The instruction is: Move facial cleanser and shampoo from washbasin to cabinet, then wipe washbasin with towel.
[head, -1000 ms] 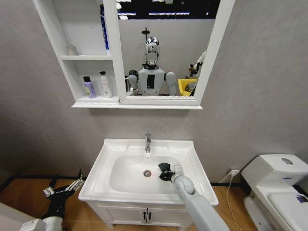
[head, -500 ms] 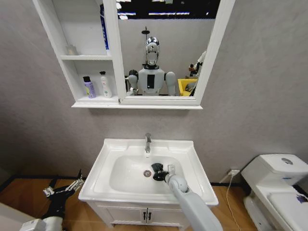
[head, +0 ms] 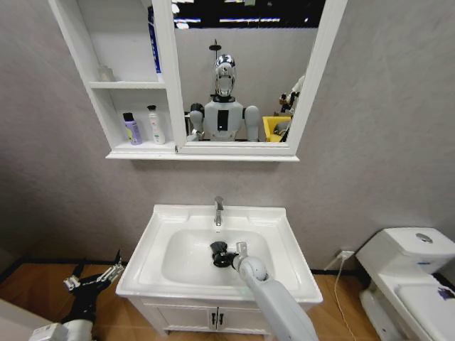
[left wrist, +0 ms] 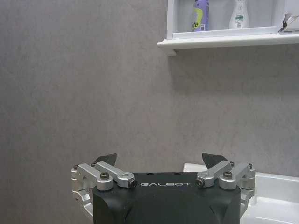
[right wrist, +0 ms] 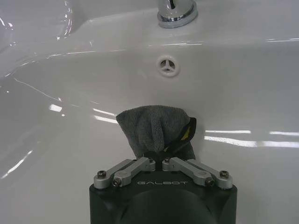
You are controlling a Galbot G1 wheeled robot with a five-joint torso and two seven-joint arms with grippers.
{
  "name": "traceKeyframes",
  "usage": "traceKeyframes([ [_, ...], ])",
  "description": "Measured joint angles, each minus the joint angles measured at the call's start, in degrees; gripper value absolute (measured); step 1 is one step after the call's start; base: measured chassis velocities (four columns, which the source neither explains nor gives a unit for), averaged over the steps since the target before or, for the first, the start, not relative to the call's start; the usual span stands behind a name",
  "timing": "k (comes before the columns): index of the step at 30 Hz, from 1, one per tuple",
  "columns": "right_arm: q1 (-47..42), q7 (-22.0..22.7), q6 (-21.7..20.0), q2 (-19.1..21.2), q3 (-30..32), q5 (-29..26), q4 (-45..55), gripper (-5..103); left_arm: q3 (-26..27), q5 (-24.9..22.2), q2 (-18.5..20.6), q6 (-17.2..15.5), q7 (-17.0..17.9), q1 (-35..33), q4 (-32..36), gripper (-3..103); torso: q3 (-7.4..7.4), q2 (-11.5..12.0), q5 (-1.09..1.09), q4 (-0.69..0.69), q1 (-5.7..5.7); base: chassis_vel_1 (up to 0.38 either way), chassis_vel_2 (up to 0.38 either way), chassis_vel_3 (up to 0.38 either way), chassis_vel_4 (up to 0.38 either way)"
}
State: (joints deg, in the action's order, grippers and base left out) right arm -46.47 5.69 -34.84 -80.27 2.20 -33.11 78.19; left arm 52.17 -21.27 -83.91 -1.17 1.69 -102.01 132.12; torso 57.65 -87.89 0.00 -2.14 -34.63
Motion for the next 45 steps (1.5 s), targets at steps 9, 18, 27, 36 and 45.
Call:
traceKeyframes([
  [9,3.3,-1.3,1.0,-2.0,-1.6,0.3,-4.0,2,0.0,0.0,0.0,0.0,0.0,0.0,0.0,100,0.0,0.0,0.0,0.0,0.0,0.0,0.0,0.0,0.0],
  [18,1.9,0.8,0.9,-1.6,-0.1,-0.1,-5.0,2,0.0,0.0,0.0,0.0,0.0,0.0,0.0,100,0.0,0.0,0.01,-0.01,0.01,0.0,0.0,0.0,0.0],
  [27,-1.1,2.8,0.3,2.7,2.4,-0.5,0.3,2,0.0,0.0,0.0,0.0,0.0,0.0,0.0,100,0.0,0.0,0.01,0.02,0.0,0.0,0.0,0.0,0.0],
  [36,0.4,2.6,0.1,2.3,1.1,-0.9,-0.8,2,0.0,0.0,0.0,0.0,0.0,0.0,0.0,100,0.0,0.0,0.0,0.01,0.0,0.0,0.0,0.0,0.0],
  [45,4.0,2.2,1.5,-2.8,-3.3,0.3,-6.3,2,0.0,0.0,0.0,0.0,0.0,0.0,0.0,100,0.0,0.0,-0.01,0.01,0.0,0.0,0.0,0.0,0.0],
])
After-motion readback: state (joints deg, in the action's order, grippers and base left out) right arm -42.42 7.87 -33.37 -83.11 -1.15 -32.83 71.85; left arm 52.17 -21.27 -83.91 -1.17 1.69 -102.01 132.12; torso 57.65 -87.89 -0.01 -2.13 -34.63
